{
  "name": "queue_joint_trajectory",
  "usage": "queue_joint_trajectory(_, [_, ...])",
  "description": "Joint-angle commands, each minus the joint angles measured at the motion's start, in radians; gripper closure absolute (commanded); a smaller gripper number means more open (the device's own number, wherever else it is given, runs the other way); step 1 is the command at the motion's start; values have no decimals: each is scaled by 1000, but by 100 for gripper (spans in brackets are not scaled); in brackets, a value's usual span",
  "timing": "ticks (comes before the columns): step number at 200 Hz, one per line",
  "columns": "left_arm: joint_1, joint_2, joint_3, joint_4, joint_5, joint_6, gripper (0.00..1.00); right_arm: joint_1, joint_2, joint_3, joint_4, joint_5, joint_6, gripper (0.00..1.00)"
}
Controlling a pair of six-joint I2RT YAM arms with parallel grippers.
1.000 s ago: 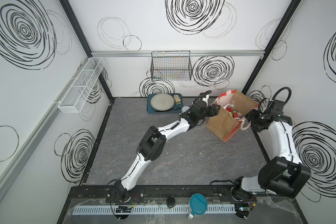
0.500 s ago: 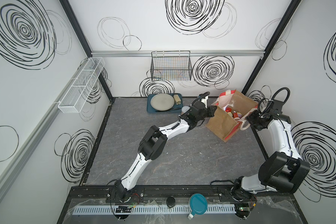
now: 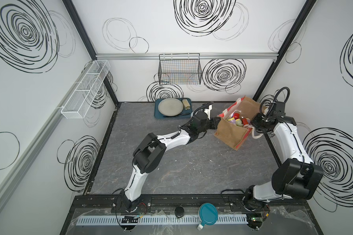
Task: Put the flashlights into the tote bags
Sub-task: Move the canvas bag to the center of the board.
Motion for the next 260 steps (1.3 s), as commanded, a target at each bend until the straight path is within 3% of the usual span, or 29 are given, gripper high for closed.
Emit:
queue_joint_trajectory(1, [-10, -153, -102, 46, -9, 29, 100, 56, -22, -1, -6, 11, 15, 88])
queue_joint_trajectory(45, [-62, -402, -335, -91, -82, 75, 100, 218, -42, -24, 3, 29, 60, 91])
queue_joint_trajectory(97, [-130, -667, -502, -290, -206, 83, 100, 429, -68, -75, 25, 78, 143, 94])
queue_joint_trajectory(150, [-155, -825, -613, -399, -282, 66, 100, 565, -91, -121, 61, 105, 218, 94])
queue_joint_trajectory(170, [-155, -854, -629, -427, -303, 78, 100, 585, -99, -112, 54, 117, 221, 87])
queue_joint_trajectory(185, [-152, -876, -643, -439, -313, 80, 82, 587, -113, -105, 40, 138, 219, 80])
queue_joint_trajectory(199, [-150, -897, -650, -449, -308, 84, 54, 584, -136, -91, 22, 164, 207, 69])
queue_joint_trajectory(211, [-151, -920, -648, -468, -307, 92, 27, 583, -156, -68, 0, 195, 184, 54])
queue_joint_trajectory(231, [-151, -971, -647, -518, -306, 104, 1, 583, -197, -33, -30, 234, 144, 26])
queue_joint_trajectory(248, [-150, -1030, -656, -586, -323, 109, 1, 585, -249, -34, -30, 270, 108, 1])
queue_joint_trajectory(260, [-146, -1080, -669, -641, -355, 112, 1, 585, -294, -48, -31, 308, 87, 0])
